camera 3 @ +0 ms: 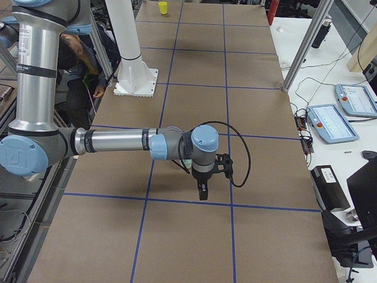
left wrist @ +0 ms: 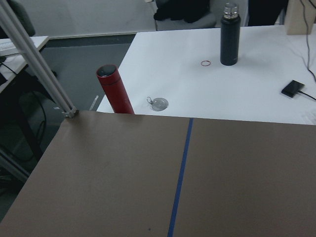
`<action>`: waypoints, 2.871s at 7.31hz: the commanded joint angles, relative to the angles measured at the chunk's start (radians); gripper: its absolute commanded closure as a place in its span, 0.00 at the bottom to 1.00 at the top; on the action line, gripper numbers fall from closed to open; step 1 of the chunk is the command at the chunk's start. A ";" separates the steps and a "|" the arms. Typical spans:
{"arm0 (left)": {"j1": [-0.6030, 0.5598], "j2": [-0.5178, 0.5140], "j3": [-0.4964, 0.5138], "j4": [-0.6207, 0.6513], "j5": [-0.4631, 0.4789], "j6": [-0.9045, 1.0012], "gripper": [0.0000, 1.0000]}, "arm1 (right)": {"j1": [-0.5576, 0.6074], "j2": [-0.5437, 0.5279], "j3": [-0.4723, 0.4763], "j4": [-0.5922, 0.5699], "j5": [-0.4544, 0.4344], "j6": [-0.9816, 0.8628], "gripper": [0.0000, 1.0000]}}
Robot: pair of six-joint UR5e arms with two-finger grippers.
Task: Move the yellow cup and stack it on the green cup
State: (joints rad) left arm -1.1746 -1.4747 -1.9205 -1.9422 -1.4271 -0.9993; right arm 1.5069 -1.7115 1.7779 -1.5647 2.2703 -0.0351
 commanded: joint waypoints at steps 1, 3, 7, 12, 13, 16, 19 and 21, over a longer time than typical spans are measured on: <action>0.099 -0.005 -0.008 0.267 0.180 -0.290 0.00 | 0.001 -0.005 -0.002 0.000 -0.002 -0.002 0.00; 0.145 -0.007 -0.006 0.467 0.218 -0.518 0.00 | 0.000 -0.005 -0.002 0.000 0.000 0.001 0.00; 0.275 -0.061 0.035 0.940 0.214 -0.974 0.00 | 0.000 -0.054 -0.006 0.116 -0.032 -0.002 0.00; 0.340 -0.062 0.297 1.126 -0.089 -1.328 0.01 | 0.000 -0.082 -0.002 0.239 -0.029 0.018 0.00; 0.349 -0.062 0.358 1.126 -0.142 -1.417 0.01 | 0.000 -0.082 0.001 0.241 -0.029 0.018 0.00; 0.351 -0.052 0.544 1.131 -0.339 -1.482 0.01 | 0.000 -0.082 0.009 0.241 -0.003 0.017 0.00; 0.355 -0.001 0.601 1.132 -0.472 -1.504 0.01 | 0.000 -0.080 0.018 0.242 0.002 0.015 0.00; 0.355 0.039 0.601 1.132 -0.533 -1.500 0.01 | 0.000 -0.080 0.018 0.242 0.002 0.012 0.00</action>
State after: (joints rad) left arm -0.8195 -1.4580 -1.3212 -0.8100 -1.9222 -2.5001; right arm 1.5064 -1.7919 1.7958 -1.3223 2.2717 -0.0213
